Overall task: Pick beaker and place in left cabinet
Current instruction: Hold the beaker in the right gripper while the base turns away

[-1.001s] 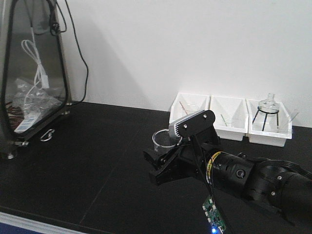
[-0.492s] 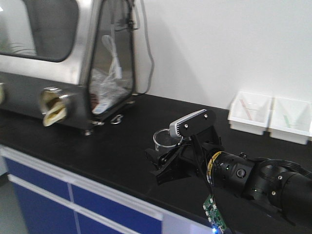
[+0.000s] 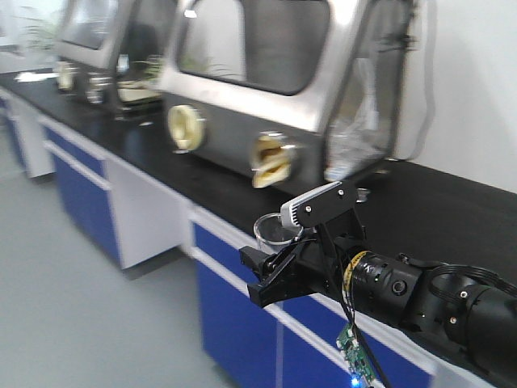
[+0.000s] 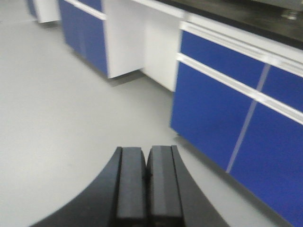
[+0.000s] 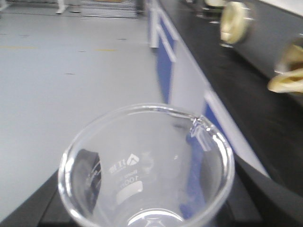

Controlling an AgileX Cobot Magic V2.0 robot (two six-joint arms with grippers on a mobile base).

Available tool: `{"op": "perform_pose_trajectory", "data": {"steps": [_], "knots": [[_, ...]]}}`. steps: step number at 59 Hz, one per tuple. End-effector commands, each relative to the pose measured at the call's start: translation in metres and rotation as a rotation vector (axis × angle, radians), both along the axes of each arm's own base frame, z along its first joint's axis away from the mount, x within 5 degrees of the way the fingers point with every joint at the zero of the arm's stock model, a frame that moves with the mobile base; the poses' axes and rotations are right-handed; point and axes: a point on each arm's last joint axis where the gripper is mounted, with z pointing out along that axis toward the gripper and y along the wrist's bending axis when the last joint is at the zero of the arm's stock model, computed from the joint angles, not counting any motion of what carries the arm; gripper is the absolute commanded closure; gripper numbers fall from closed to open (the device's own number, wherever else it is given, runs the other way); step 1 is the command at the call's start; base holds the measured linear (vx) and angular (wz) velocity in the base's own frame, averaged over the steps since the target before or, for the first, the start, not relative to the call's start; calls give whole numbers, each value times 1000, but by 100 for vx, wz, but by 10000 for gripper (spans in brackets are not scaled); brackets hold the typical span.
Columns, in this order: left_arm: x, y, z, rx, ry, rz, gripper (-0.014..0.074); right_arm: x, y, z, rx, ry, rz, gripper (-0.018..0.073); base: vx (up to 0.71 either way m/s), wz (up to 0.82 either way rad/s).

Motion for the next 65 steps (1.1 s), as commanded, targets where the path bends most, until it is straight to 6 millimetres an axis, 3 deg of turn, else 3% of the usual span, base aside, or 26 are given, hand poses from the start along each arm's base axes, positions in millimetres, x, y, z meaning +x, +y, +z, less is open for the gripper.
{"op": "perform_pose_trajectory", "data": {"steps": [1, 27, 65], "knots": [[1, 0, 14, -4, -110, 1, 603, -7, 1, 32, 81, -97, 42, 323, -6, 81], [1, 0, 14, -4, -110, 1, 603, -7, 1, 32, 81, -97, 42, 323, 1, 71], [1, 0, 14, -4, -110, 1, 603, -7, 1, 32, 81, -97, 42, 323, 14, 46]]}}
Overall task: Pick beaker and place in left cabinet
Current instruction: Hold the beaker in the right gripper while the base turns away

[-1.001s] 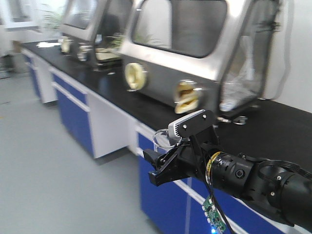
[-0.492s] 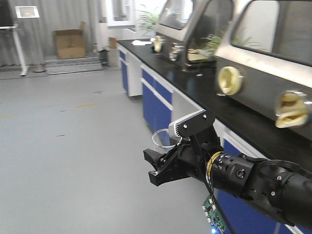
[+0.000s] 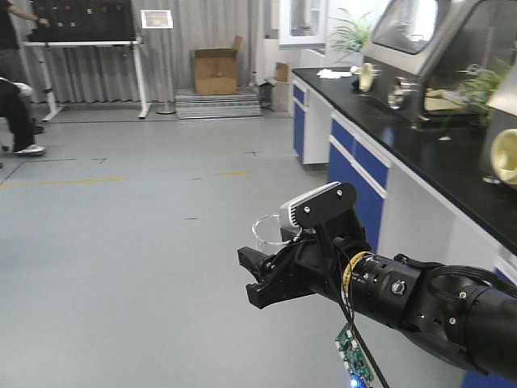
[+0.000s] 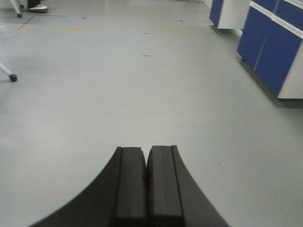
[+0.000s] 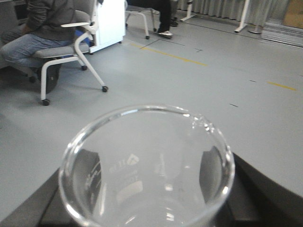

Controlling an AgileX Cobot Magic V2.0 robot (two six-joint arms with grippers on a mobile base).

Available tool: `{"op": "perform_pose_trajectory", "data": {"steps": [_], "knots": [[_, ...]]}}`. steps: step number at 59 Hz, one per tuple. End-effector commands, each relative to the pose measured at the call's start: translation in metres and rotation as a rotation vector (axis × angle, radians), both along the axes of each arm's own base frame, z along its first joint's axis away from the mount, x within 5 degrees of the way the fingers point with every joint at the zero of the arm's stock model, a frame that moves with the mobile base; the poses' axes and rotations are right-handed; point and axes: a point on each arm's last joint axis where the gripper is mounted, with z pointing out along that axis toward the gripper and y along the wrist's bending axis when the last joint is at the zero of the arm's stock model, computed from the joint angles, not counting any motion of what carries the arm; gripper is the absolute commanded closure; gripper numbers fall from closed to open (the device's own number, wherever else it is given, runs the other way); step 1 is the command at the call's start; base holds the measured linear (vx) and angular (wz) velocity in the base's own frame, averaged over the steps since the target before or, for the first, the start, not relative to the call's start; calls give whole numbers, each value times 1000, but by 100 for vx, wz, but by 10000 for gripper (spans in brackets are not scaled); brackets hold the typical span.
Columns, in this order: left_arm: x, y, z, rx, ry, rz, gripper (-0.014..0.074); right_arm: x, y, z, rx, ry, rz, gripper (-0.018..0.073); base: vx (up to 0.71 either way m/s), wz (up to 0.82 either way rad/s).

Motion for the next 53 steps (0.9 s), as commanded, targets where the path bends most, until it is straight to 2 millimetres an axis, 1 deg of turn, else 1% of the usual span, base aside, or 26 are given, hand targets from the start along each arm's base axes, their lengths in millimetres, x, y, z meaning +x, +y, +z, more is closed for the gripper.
{"op": "perform_pose_trajectory", "data": {"steps": [1, 24, 53], "knots": [[1, 0, 14, -4, -110, 1, 603, -7, 1, 32, 81, -97, 42, 323, 21, 38], [1, 0, 14, -4, -110, 1, 603, -7, 1, 32, 81, -97, 42, 323, 28, 27], [1, 0, 14, -4, -110, 1, 603, -7, 1, 32, 81, -97, 42, 323, 45, 0]]}}
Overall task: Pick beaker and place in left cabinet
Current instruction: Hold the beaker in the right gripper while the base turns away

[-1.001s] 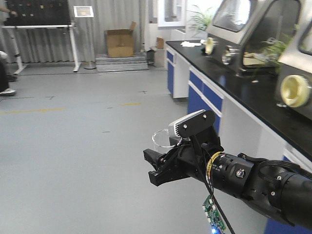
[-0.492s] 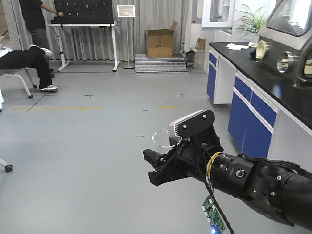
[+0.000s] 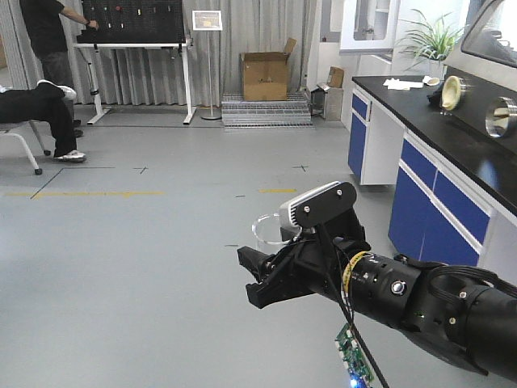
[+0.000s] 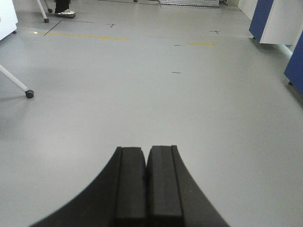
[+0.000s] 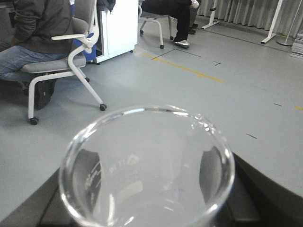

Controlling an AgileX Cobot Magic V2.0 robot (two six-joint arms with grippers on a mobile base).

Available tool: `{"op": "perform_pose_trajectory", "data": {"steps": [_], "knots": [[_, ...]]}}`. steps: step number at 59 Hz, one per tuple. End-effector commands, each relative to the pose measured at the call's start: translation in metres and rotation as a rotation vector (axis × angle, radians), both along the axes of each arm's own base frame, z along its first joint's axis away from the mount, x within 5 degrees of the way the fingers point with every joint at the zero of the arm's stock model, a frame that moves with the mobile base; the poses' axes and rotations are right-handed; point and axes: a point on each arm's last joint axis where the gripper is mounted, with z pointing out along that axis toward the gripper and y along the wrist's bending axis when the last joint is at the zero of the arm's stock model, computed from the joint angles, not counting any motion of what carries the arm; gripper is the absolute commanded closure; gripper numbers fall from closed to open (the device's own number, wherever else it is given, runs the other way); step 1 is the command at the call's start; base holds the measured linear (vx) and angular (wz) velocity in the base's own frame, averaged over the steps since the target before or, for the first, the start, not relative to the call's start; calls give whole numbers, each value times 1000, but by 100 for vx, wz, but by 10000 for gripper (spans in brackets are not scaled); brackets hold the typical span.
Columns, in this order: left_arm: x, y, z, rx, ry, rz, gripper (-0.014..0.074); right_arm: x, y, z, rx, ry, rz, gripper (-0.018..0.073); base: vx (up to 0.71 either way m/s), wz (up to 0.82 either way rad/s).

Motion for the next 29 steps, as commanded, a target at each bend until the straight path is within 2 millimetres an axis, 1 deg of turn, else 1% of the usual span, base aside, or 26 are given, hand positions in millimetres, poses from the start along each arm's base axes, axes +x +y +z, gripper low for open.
{"op": "perform_pose_trajectory", "data": {"steps": [1, 29], "knots": [[1, 0, 14, -4, -110, 1, 603, -7, 1, 32, 81, -97, 42, 323, 52, 2], [1, 0, 14, -4, -109, 1, 603, -7, 1, 32, 81, -96, 41, 323, 55, 7]]}}
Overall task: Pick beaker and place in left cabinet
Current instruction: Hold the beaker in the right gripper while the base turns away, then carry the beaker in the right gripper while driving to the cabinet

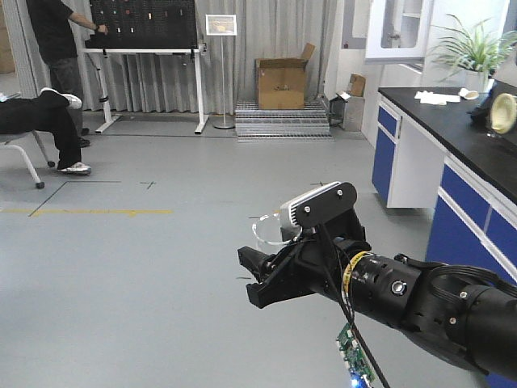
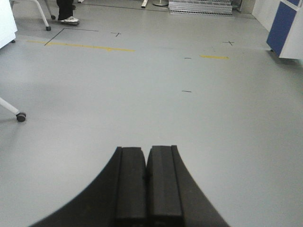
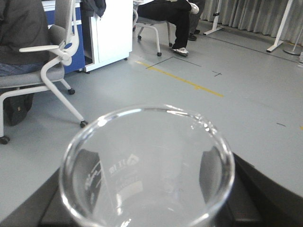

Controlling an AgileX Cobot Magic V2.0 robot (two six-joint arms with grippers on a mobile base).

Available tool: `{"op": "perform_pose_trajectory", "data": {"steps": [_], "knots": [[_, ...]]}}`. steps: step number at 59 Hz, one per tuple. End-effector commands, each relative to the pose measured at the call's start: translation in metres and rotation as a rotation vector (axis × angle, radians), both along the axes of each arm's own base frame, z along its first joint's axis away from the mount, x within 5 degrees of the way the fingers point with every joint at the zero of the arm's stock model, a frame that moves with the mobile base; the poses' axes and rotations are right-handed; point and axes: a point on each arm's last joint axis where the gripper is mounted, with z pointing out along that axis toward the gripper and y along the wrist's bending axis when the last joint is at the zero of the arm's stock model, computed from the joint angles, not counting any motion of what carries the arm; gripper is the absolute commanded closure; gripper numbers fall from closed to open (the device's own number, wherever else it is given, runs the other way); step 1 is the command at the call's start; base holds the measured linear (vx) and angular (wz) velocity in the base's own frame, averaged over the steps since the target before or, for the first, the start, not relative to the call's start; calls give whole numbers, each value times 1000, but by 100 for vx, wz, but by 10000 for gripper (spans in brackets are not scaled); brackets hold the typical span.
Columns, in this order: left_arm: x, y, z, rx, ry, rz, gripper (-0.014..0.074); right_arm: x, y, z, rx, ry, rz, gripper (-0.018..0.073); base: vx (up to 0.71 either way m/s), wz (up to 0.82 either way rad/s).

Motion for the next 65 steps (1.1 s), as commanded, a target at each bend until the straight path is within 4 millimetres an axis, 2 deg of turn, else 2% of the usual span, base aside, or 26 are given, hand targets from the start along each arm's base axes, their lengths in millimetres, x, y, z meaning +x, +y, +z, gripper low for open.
{"op": "perform_pose_trajectory", "data": {"steps": [1, 65], "knots": [[1, 0, 14, -4, -109, 1, 603, -7, 1, 32, 81, -96, 41, 323, 59, 10], [1, 0, 14, -4, -109, 1, 603, -7, 1, 31, 80, -94, 40, 323, 66, 4]]}}
